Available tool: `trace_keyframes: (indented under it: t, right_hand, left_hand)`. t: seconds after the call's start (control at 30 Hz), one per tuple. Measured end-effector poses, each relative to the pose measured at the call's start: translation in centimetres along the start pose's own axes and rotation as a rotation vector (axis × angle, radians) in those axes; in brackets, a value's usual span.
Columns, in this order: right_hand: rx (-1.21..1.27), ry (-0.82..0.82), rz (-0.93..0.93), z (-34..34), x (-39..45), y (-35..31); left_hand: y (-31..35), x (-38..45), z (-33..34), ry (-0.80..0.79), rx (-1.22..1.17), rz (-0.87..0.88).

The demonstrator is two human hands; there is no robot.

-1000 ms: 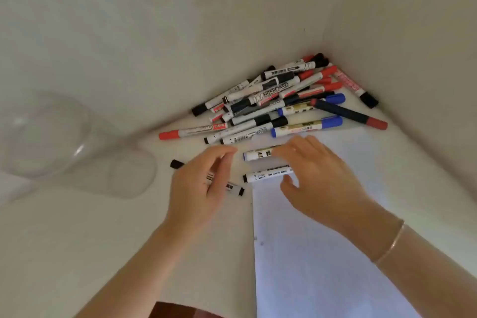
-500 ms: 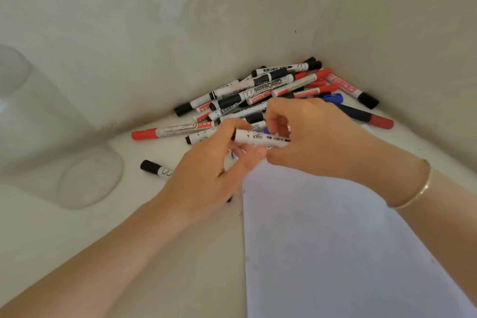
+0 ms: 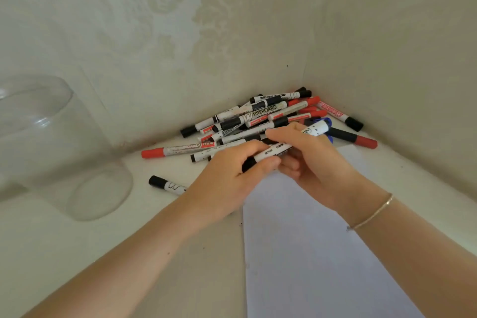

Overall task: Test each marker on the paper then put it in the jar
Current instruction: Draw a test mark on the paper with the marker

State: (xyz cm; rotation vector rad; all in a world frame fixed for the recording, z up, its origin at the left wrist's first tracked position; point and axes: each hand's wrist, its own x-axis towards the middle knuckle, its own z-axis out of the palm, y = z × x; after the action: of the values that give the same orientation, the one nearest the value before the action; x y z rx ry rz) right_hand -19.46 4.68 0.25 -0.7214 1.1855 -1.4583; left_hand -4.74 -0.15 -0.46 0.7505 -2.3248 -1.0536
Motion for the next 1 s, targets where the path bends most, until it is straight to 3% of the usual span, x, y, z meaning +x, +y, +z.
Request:
trace_keyframes:
  t: [0.17,0.4,0.57,0.77,0.87,1.0]
  right_hand:
    - [-0.140,-0.037,0.044,0.0,-0.7,0.7]
    - [-0.220,0.033,-0.095,0.3,-1.0,0.7]
    - [-0.207,-0.115,0.011,0.1,-1.5,0.3]
    - [-0.161,-0.238,-0.031,-0.4,-1.9,-1.2]
    - [-0.151,-0.156,-0.088,-1.2,-1.6,-1.8]
    - [-0.068,0.115,-0.184,-3.1,-1.0,-2.3]
  left_hand:
    - [-0.4,0.0,-0.3,-0.043,0.047,0.050]
    - [-0.2,-1.0,-0.3,-0.023,0.036,-0.003]
    - [0.1,-1.0,-1.3,-0.194,0.015,-0.013]
    - [1.0,-0.7,-1.5,-0.262,-0.120,-0.115]
    - [0.8,-0.4,-1.9,-0.294,-0.019,-0.124]
    - [-0.8,0.1,-2.5,-0.193,0.339,-0.141]
